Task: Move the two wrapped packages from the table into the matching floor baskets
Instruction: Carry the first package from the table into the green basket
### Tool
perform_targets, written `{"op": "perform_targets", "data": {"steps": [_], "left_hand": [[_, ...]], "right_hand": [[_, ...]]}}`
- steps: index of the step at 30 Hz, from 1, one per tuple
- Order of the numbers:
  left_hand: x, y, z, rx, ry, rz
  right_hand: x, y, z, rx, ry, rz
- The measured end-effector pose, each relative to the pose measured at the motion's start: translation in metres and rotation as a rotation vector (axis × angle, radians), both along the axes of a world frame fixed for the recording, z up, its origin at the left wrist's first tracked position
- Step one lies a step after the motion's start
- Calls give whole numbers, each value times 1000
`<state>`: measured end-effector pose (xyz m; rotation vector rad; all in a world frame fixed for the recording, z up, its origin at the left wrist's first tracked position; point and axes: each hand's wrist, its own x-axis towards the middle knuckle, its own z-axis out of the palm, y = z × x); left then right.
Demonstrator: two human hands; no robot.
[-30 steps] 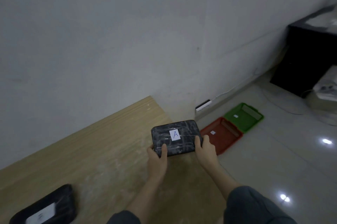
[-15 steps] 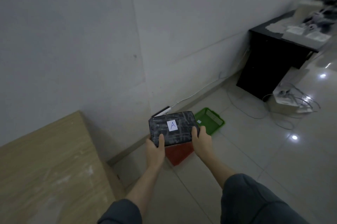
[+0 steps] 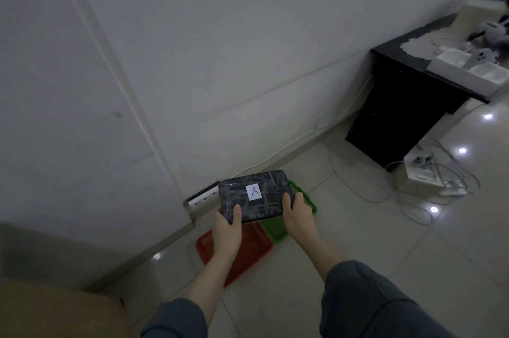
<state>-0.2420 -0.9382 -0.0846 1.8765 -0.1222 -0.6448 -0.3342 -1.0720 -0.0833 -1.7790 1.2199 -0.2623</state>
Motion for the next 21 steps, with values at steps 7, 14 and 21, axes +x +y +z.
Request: {"op": "perform_targets", "data": {"steps": [7,14,21], "left_hand": [[5,-125,-34,88,34,57],[3,-255,-125,111,107,243],[14,-319,-280,154,210,282]], "right_hand": [[17,-142,-33,-3,77,162],[35,-284,-127,3,160,356],[54,-368,-293,95,189,503]]}}
